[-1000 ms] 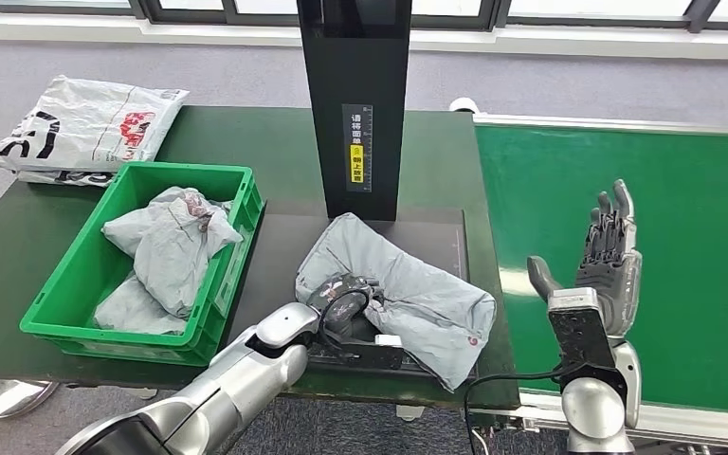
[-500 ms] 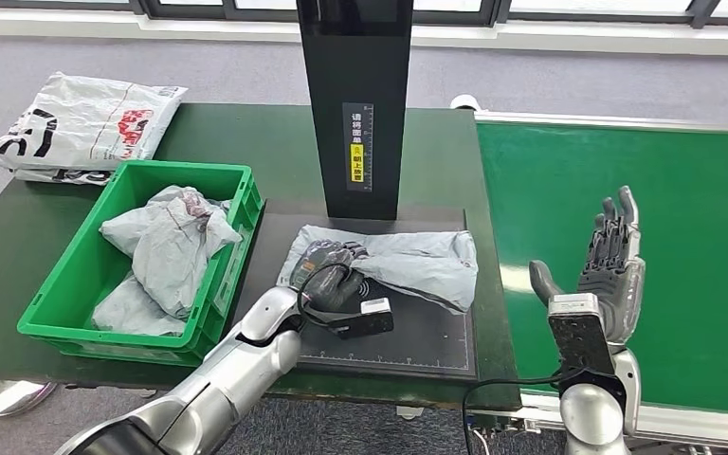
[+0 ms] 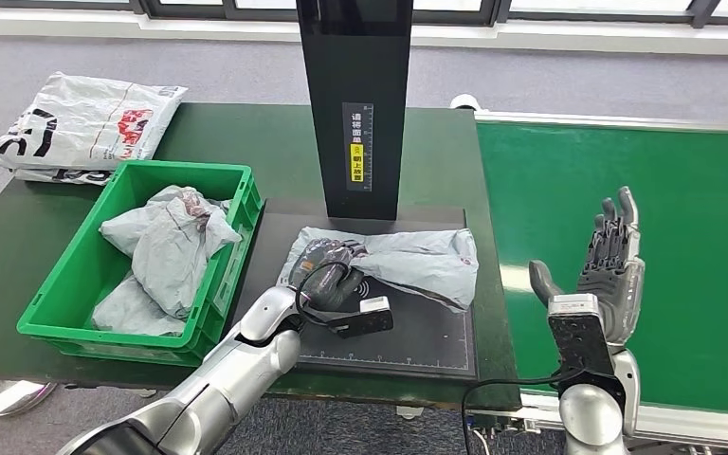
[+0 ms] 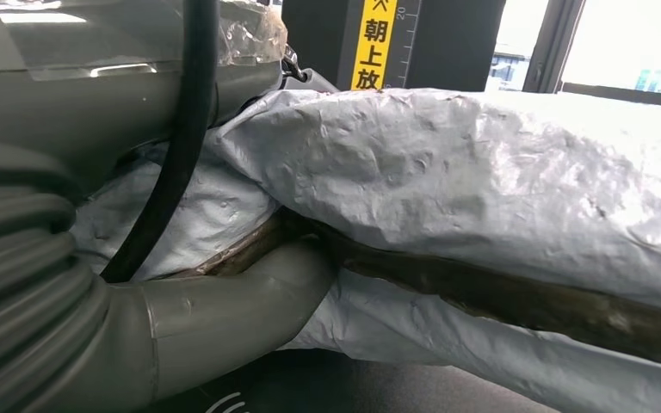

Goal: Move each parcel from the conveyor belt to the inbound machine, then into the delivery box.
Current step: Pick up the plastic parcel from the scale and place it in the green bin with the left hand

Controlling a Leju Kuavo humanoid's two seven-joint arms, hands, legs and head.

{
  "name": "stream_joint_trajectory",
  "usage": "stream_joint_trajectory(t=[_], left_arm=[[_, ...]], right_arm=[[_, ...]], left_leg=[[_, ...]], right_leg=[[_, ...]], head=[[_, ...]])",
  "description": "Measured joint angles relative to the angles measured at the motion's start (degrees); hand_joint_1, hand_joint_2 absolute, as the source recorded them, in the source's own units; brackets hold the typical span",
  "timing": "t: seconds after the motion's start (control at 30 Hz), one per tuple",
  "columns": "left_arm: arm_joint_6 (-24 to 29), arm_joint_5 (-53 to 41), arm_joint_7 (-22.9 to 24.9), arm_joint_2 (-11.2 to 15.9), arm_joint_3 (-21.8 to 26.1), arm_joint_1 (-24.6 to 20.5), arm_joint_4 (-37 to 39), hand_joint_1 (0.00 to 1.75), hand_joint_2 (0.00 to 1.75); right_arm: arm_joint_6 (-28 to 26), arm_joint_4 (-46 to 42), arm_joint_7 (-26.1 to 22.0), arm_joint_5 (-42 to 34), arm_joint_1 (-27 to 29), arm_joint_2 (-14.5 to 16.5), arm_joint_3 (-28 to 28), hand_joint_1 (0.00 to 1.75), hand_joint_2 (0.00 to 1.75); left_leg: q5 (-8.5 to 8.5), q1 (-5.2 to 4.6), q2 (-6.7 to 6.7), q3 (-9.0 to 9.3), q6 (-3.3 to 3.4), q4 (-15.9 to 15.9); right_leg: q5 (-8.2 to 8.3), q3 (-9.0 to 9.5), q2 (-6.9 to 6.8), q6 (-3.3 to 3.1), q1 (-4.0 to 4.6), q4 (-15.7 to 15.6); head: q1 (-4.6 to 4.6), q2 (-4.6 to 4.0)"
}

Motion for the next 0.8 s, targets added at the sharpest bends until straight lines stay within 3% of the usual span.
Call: stream_joint_trajectory(t=[0.8], left_arm=[[0.0,0.0,0.0,0.0,0.1,0.1,0.0,1.75,1.75]], right_arm=[[0.0,0.0,0.0,0.0,0.0,0.0,0.0,0.0,1.75]], left_leg=[[0.0,0.0,0.0,-0.01,0.0,0.0]], right_leg=[[0.0,-0.01,0.0,0.0,0.0,0.0]], head=[[0.0,0.0]])
